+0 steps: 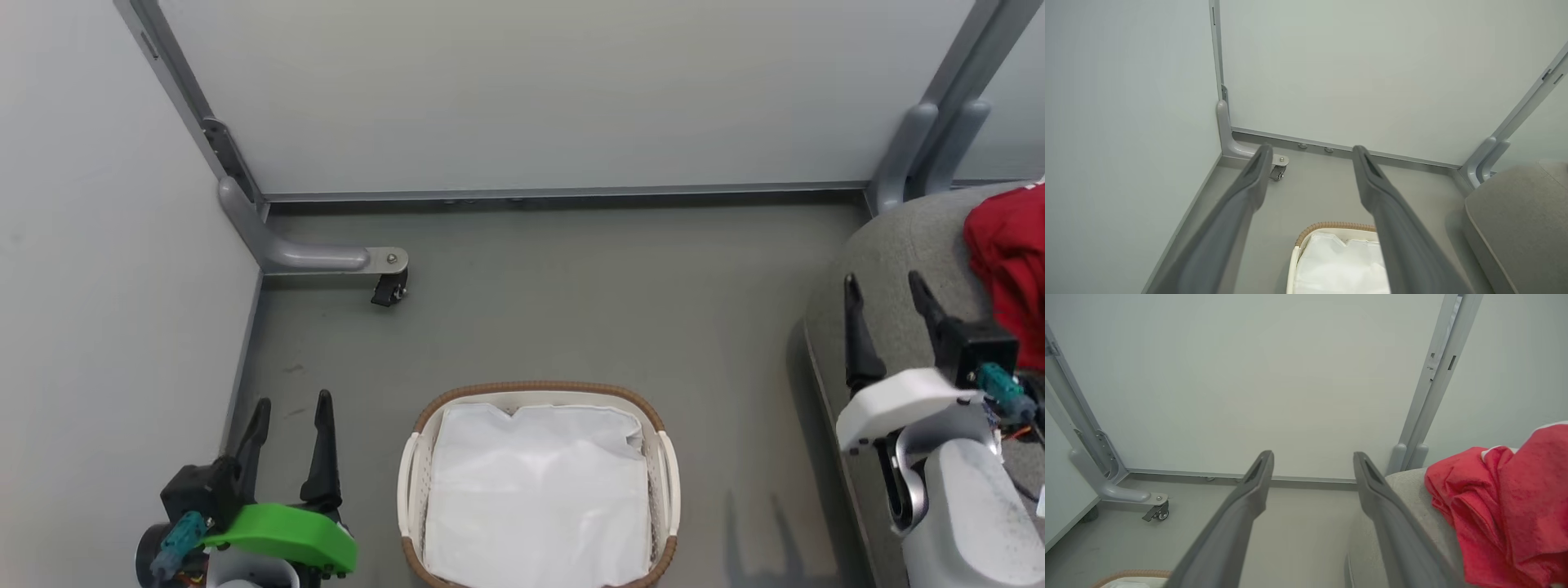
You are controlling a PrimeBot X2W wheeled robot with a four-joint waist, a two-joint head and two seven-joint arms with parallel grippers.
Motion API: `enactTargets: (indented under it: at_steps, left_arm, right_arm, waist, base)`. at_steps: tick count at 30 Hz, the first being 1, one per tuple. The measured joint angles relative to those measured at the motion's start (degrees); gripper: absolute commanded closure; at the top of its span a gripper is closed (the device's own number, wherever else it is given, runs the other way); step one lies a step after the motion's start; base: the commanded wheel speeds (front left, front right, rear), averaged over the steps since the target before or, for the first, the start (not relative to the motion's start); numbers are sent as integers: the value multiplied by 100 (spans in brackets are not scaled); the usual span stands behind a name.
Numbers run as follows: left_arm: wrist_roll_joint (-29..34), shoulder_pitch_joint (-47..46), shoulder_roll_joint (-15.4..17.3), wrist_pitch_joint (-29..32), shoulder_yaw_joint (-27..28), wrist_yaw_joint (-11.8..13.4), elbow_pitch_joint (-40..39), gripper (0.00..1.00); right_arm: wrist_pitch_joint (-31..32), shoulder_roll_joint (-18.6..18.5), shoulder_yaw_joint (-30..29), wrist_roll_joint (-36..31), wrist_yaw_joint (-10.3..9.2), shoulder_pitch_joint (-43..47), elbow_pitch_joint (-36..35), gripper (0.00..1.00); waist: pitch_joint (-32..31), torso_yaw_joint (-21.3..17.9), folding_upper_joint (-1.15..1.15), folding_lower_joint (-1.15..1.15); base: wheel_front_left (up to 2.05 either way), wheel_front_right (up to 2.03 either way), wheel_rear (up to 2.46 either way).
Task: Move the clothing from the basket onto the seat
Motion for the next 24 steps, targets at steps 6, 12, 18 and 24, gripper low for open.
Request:
enactTargets:
  at_steps: [6,12,18,24]
  left_arm:
    - [142,336,-47,-1,190,0,-24,0]
    - [159,547,-68,-1,201,-1,-21,0]
    - [158,551,-73,-1,137,-1,-9,0]
    - [152,552,-76,-1,89,-1,2,0]
  right_arm:
    - [0,43,360,706,0,656,-119,0]
    - [0,46,756,1195,0,1185,-286,0]
    - [0,45,961,1294,0,1383,-356,0]
    - [-1,44,991,1327,0,1386,-366,0]
  waist:
    - [-228,118,0,0]
    - [-365,67,0,0]
    - [-411,-34,0,0]
    - [-424,-81,0,0]
  base:
    - [0,0,0]
    - [0,0,0]
    - [0,0,0]
    - [0,0,0]
